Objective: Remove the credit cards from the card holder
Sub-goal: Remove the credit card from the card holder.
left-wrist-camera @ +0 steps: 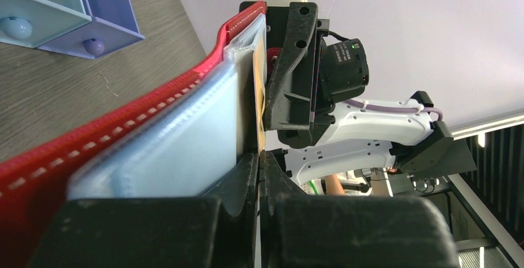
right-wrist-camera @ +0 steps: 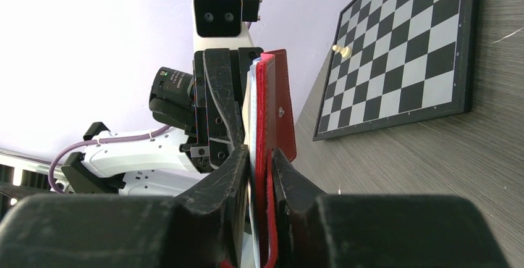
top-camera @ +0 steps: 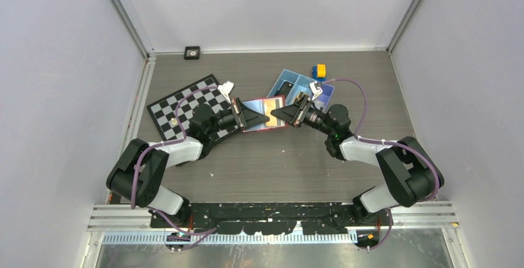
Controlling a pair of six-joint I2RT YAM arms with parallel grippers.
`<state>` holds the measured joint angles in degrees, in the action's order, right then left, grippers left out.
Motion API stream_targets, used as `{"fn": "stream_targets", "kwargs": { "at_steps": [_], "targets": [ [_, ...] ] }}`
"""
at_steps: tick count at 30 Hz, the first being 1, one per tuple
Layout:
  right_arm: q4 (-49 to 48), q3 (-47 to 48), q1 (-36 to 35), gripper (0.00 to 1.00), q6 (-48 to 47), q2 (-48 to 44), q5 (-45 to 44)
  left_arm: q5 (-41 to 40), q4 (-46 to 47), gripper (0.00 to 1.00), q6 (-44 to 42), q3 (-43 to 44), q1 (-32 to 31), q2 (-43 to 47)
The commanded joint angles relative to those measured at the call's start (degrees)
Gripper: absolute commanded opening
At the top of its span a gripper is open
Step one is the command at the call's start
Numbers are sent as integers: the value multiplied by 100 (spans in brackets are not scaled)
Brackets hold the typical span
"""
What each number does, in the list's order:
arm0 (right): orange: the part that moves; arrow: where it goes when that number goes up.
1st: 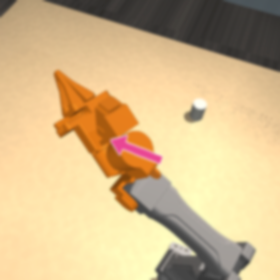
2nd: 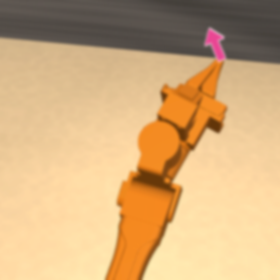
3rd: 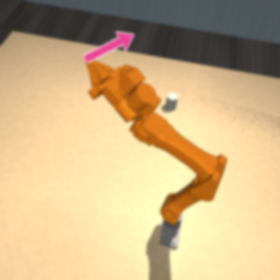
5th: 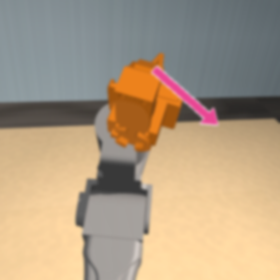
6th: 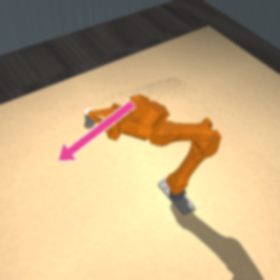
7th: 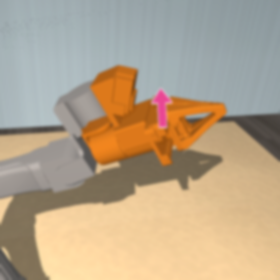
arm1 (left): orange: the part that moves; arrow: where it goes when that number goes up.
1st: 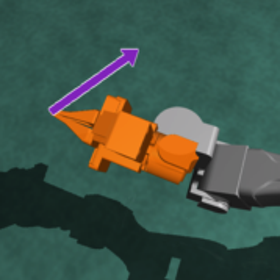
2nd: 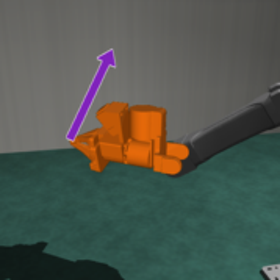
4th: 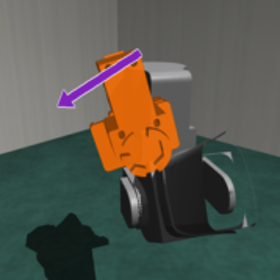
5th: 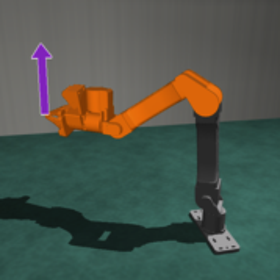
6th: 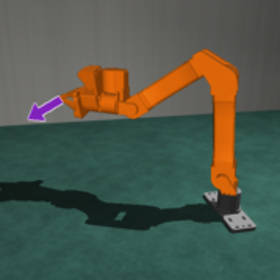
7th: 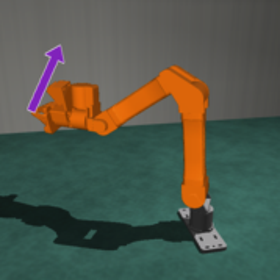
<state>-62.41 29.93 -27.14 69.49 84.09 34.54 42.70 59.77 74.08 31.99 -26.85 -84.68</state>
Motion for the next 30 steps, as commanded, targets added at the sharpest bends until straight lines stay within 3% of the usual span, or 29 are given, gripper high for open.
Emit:
{"fn": "stream_targets", "kwargs": {
  "at_steps": [1,9,13,15,30],
  "targets": [
    [-162,-123,100,25,-12,-360,-67,-17,178,0,-103,-21,83,140],
    [-577,-201,317,27,352,-172,-18,19,527,0,164,-108,231,-107],
    [-653,-234,405,7,454,-131,-3,8,435,0,160,-118,293,-118],
    [-661,-241,419,1,462,-143,0,2,389,0,153,-121,306,-133],
    [-699,-339,552,0,529,-244,-44,39,307,1,121,-112,363,-109]
  ]
}}
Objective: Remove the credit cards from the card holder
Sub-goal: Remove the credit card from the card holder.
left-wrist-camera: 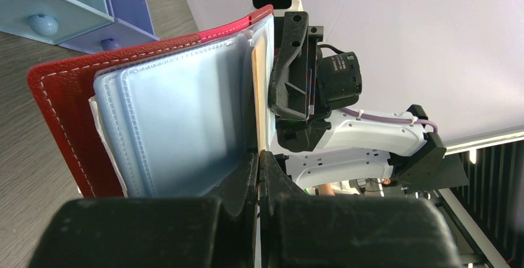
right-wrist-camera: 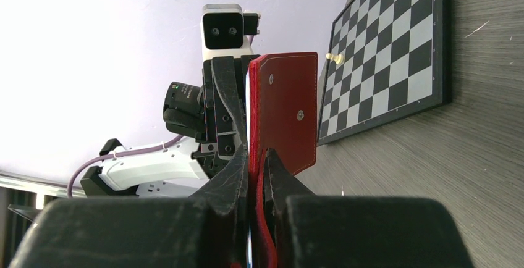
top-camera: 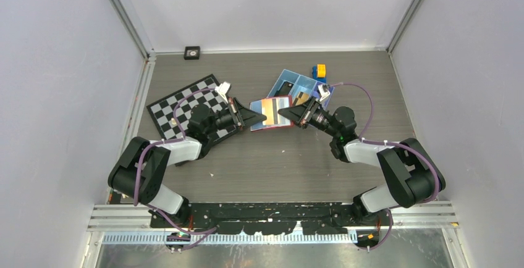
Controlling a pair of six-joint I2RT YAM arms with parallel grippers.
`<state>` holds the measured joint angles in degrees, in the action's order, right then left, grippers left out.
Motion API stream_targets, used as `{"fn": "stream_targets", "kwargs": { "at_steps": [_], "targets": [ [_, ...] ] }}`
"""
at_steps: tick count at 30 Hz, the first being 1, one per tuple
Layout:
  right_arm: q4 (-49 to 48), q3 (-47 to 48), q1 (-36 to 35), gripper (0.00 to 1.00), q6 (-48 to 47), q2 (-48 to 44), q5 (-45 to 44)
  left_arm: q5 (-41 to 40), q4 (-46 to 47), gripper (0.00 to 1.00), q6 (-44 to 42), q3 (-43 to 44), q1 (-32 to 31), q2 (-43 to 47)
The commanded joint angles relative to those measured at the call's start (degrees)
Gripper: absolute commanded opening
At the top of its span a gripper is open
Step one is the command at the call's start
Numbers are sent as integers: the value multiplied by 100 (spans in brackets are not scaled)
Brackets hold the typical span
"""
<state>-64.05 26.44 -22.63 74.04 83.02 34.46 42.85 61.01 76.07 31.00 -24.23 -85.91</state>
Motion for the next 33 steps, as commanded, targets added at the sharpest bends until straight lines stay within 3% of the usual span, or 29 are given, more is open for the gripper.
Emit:
{"fn": "stream_targets", "kwargs": {
  "at_steps": [1,16,24,29,33],
  "targets": [
    [-531,17,101,0,75,-131,-25,36,191,2,-83,-8,102,6],
    [-773,150,34,0,251,188,122,145,357,13,-31,44,85,34],
    [-753,151,22,1,232,154,123,161,468,0,1,37,85,-12],
    [-702,166,16,1,213,162,128,207,514,15,51,59,70,-74],
    [-638,210,-62,0,164,192,131,236,518,21,45,115,16,-159]
  ]
}}
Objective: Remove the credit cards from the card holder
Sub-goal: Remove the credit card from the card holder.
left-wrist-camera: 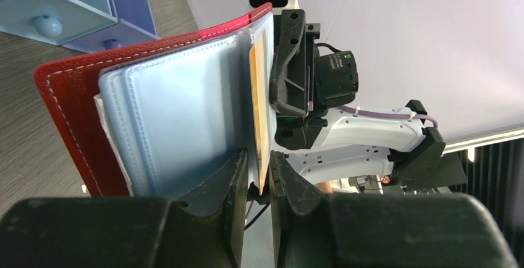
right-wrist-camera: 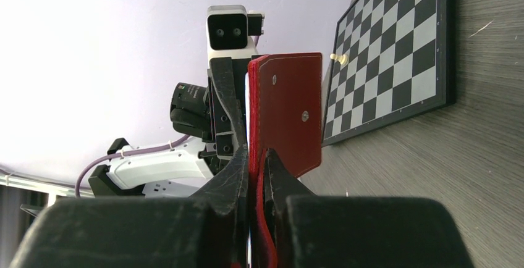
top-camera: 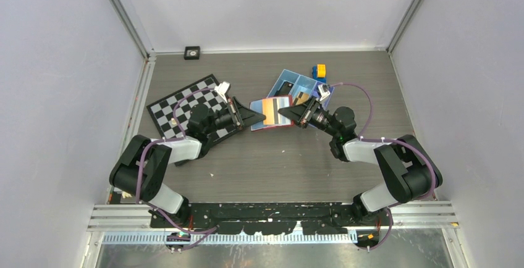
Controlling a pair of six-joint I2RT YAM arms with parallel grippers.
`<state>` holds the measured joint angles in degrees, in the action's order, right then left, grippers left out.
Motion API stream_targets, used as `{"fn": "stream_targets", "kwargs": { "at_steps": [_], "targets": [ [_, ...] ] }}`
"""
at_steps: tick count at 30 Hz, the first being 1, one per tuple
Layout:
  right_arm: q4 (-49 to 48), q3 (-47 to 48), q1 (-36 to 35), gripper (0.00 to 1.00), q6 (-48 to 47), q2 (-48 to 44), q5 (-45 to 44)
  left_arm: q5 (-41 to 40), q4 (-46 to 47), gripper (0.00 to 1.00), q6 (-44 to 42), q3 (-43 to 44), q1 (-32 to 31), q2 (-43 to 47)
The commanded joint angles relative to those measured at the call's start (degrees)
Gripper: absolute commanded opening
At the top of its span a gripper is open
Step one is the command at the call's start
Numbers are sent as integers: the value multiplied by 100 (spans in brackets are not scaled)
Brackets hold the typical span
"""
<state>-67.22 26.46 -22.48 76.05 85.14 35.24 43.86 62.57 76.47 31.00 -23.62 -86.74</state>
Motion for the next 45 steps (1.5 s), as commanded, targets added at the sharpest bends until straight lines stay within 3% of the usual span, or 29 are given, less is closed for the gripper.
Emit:
{"fn": "stream_targets", "kwargs": {
  "at_steps": [1,6,10,25,36,45],
  "targets": [
    [-319,210,-87,0,-45,-18,53,140,338,22,2,125,-53,-106],
    [-260,232,-94,0,-64,-33,60,130,265,17,0,140,-55,-185],
    [-248,225,-105,0,-71,-22,45,111,265,0,-22,128,-55,-153],
    [144,-202,521,0,-131,-475,-318,-1,199,0,52,-135,277,91],
    [177,-164,588,1,-137,-423,-249,-20,-161,0,-72,-213,493,409],
    [1112,-182,789,0,-486,-903,-474,-169,-1242,0,-710,-112,555,850]
  ]
}}
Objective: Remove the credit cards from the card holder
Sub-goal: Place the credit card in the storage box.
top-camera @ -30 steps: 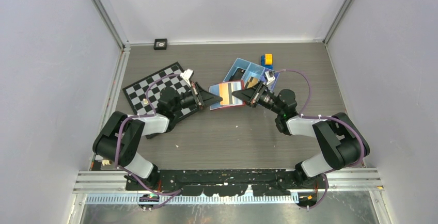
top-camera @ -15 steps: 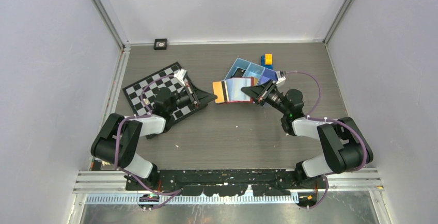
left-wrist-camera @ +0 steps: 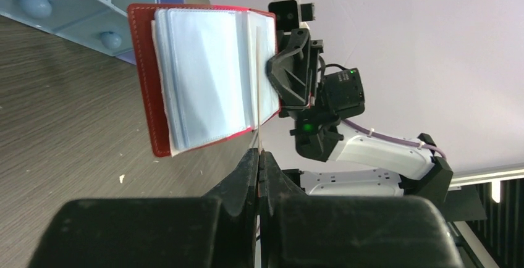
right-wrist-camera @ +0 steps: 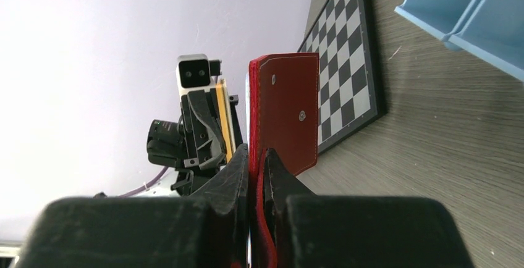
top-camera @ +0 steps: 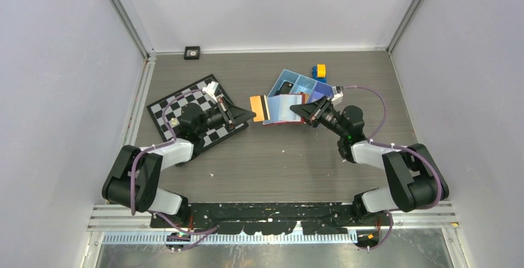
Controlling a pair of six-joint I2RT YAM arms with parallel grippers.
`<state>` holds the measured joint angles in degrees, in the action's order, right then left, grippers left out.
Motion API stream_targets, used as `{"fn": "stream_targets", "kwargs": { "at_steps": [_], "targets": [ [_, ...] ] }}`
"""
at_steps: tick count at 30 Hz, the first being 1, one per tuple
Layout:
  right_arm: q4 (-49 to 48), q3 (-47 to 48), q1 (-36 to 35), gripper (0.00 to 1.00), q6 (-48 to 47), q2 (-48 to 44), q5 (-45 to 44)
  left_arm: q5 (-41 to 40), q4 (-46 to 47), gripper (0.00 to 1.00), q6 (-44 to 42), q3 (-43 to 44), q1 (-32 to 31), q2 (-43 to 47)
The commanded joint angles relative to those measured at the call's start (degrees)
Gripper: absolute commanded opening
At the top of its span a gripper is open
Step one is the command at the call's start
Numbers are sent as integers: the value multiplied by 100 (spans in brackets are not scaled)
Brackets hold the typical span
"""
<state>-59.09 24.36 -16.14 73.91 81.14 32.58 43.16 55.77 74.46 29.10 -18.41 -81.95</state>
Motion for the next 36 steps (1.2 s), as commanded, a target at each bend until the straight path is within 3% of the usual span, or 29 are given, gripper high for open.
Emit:
{"fn": "stream_targets", "kwargs": {
  "at_steps": [1,4,7,10,15,18,29,36],
  "targets": [
    [526,25,242,1,-329,-647,-262,-160,-840,0,-708,163,12,441],
    [1426,31,548,0,-586,-1340,-422,-549,-2584,0,-1703,763,-242,547],
    [3061,249,816,0,-1157,-2342,-867,-1070,-4179,0,-2696,1607,-722,361],
    [4977,555,897,0,-1888,-3563,-1916,-1393,-4942,0,-3212,2319,-988,5],
    [6123,826,893,0,-2459,-4669,-2946,-1727,-6364,0,-3891,3812,-1329,-970],
    [6280,885,893,0,-2535,-4869,-3023,-1853,-7053,0,-4244,4738,-1484,-1676],
    [6087,816,898,1,-2527,-4780,-2856,-1782,-8203,0,-4593,7320,-1571,-3675],
    [6015,803,890,0,-2491,-4750,-2758,-1528,-8433,0,-4434,8363,-1588,-4478]
  ]
}}
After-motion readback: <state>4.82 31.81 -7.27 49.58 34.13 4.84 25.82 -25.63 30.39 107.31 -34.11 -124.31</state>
